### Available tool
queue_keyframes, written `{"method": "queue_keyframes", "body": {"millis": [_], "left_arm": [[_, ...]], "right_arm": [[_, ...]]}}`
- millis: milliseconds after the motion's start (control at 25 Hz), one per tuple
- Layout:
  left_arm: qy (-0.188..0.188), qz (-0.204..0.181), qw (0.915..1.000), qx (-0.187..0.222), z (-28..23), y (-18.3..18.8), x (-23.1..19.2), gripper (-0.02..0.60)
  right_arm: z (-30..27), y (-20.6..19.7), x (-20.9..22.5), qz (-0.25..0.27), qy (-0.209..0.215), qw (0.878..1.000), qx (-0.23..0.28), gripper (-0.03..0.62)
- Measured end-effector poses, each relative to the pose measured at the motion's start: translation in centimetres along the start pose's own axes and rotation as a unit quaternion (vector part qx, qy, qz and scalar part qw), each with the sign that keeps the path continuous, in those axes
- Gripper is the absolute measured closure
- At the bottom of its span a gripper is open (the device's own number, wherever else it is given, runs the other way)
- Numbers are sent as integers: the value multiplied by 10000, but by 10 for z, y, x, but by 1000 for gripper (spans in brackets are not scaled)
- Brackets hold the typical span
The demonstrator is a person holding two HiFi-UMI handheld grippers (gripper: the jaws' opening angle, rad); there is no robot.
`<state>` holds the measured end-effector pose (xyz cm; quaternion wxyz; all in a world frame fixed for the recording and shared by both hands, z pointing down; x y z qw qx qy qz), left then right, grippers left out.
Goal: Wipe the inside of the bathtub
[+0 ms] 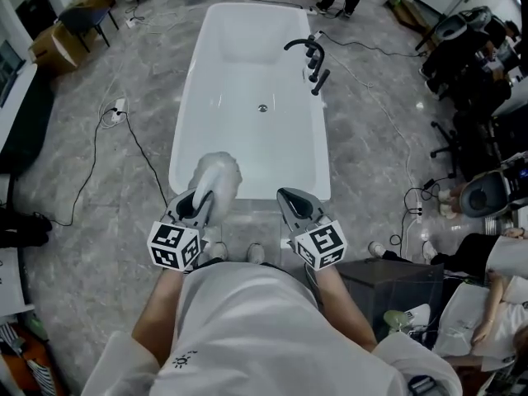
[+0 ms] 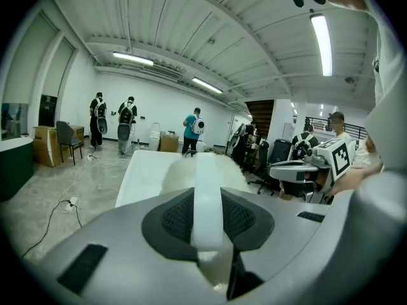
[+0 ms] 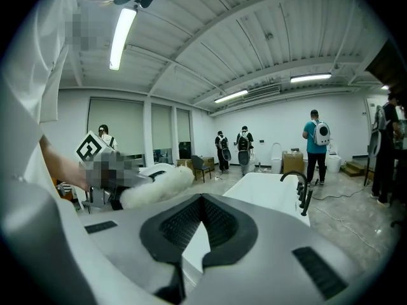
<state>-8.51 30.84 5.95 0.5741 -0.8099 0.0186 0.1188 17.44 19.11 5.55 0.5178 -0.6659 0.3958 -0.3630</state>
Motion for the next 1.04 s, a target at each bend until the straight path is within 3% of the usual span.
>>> {"method": "queue_keyframes", "body": {"millis": [400, 1040], "left_arm": [[-248, -63, 9997, -18, 10, -5, -29, 486], [-490, -109, 9987, 27, 19, -9, -50, 486]], "right_arm": [[1, -3, -22, -66, -441, 9990, -65, 577], [-11, -5, -53, 70, -521, 9985, -183, 577]]}}
Point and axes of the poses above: the fingertips, and each gripper's own axes: z backward along the fingers, x to its right, y out of its top, the point moved 10 cm from there along z, backward along the fingers, and after that the axes turned 5 degrees about x, right-handed, at the moved point
